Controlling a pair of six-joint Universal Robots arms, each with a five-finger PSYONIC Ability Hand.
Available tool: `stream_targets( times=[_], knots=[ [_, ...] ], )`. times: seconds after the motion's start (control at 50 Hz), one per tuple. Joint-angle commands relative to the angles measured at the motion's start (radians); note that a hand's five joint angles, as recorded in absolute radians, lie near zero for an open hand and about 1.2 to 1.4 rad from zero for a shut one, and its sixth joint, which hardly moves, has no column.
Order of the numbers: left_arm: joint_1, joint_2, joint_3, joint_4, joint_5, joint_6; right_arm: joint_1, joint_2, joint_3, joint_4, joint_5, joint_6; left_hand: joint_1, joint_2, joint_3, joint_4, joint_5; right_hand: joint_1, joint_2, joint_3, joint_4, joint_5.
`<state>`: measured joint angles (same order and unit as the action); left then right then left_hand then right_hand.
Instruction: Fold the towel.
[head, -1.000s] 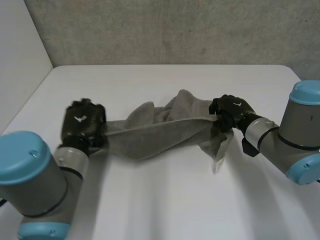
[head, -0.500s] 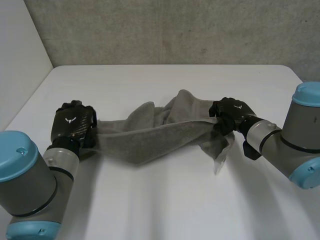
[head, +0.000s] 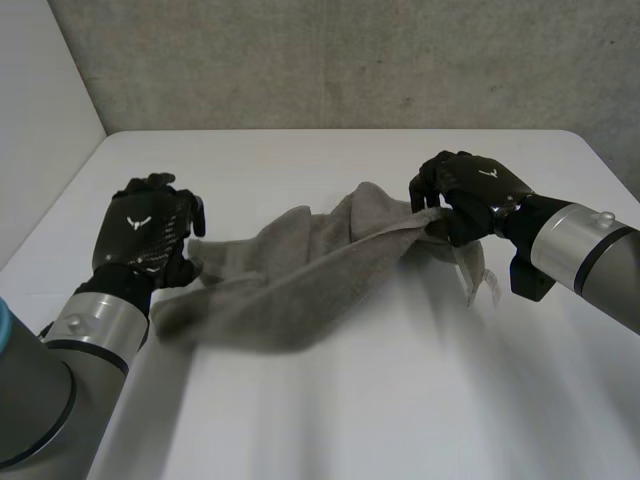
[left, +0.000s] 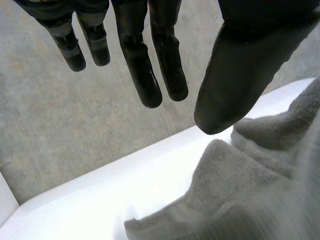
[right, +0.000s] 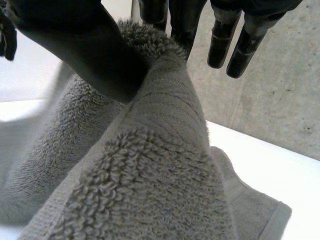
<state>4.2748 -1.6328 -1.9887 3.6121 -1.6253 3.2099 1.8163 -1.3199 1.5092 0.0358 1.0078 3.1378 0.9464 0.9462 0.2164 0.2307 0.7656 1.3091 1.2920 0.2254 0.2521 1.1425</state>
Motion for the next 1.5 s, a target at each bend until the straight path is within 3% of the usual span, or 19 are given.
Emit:
stream_targets(
  times=[0.02,0.28,0.48,0.56,0.66,0.78,0.88,0.92,1.0,1.1,1.14,1.16,1.2,1.36,1.46,1.5],
  knots=[
    [0.010,-0.084,0.001,0.000,0.034,0.007,-0.008,0.010,0.005,-0.004,0.003,-0.005,-0.016,-0.016,-0.042,-0.056,-0.010,0.087,0.104,-0.051,-0.078,0.079],
    [0.036,-0.124,-0.039,-0.043,0.163,0.010,-0.017,0.059,-0.009,-0.010,0.014,-0.015,-0.066,-0.066,-0.042,-0.056,-0.060,0.087,0.104,-0.051,-0.078,0.079],
    [-0.044,-0.038,-0.091,-0.168,0.297,0.005,-0.017,0.099,-0.023,-0.010,0.017,-0.016,-0.069,-0.069,-0.042,-0.056,-0.063,0.087,0.104,-0.051,-0.078,0.079],
    [-0.061,-0.044,-0.094,-0.176,0.292,0.004,-0.015,0.099,-0.021,-0.010,0.017,-0.016,-0.119,-0.119,-0.042,-0.056,-0.113,0.087,0.104,-0.051,-0.078,0.079],
    [-0.064,-0.076,-0.093,-0.165,0.289,-0.005,-0.015,0.099,-0.020,-0.010,0.017,-0.016,-0.506,-0.506,-0.042,-0.056,-0.500,0.087,0.104,-0.051,-0.078,0.079],
    [-0.099,-0.162,-0.067,-0.154,0.280,-0.007,-0.012,0.099,-0.015,-0.010,0.015,-0.016,-0.513,-0.513,-0.042,-0.056,-0.506,0.087,0.104,-0.051,-0.078,0.079],
    [-0.156,-0.240,-0.022,-0.116,0.186,-0.008,-0.011,0.099,-0.012,-0.011,0.014,-0.018,-0.519,-0.518,-0.042,-0.056,-0.512,0.087,0.104,-0.051,-0.078,0.079],
    [-0.190,-0.283,0.007,-0.086,0.101,-0.008,-0.011,0.099,-0.011,-0.011,0.014,-0.018,-0.513,-0.513,-0.042,-0.056,-0.506,0.087,0.104,-0.051,-0.078,0.079],
    [-0.221,-0.320,0.039,-0.075,0.045,-0.007,-0.009,0.102,-0.009,-0.011,0.014,-0.018,-0.501,-0.501,-0.042,-0.056,-0.495,0.087,0.104,-0.051,-0.078,0.079],
    [-0.254,-0.361,0.074,-0.075,0.016,-0.008,-0.009,0.102,-0.009,-0.011,0.014,-0.018,-0.366,-0.366,-0.042,-0.056,-0.360,0.087,0.104,-0.051,-0.078,0.079],
    [-0.259,-0.366,0.079,-0.070,0.009,-0.010,-0.011,0.102,-0.009,-0.011,0.014,-0.018,0.008,0.008,-0.042,-0.056,0.014,0.087,0.104,-0.051,-0.078,0.079],
    [-0.259,-0.366,0.079,-0.070,0.008,-0.010,-0.012,0.102,-0.009,-0.011,0.014,-0.018,0.010,0.010,-0.042,-0.056,0.016,0.087,0.104,-0.051,-0.078,0.079],
    [-0.253,-0.361,0.079,-0.067,-0.014,-0.012,-0.012,0.102,-0.011,-0.011,0.014,-0.016,0.247,0.247,-0.042,-0.056,0.253,0.087,0.104,-0.051,-0.078,0.079],
    [-0.202,-0.265,0.053,-0.076,-0.036,-0.018,-0.015,0.093,-0.011,0.006,-0.002,-0.032,0.450,0.450,-0.042,-0.056,0.456,0.087,0.104,-0.051,-0.078,0.079],
    [-0.173,-0.216,0.036,-0.098,-0.031,-0.010,-0.014,0.079,0.006,0.116,-0.040,-0.165,0.450,0.450,-0.042,-0.056,0.456,0.087,0.104,-0.051,-0.078,0.079],
    [-0.167,-0.210,0.039,-0.113,-0.030,-0.004,-0.009,0.080,0.012,0.221,-0.055,-0.328,0.450,0.450,-0.042,-0.056,0.456,0.087,0.104,-0.051,-0.078,0.079]
  ],
)
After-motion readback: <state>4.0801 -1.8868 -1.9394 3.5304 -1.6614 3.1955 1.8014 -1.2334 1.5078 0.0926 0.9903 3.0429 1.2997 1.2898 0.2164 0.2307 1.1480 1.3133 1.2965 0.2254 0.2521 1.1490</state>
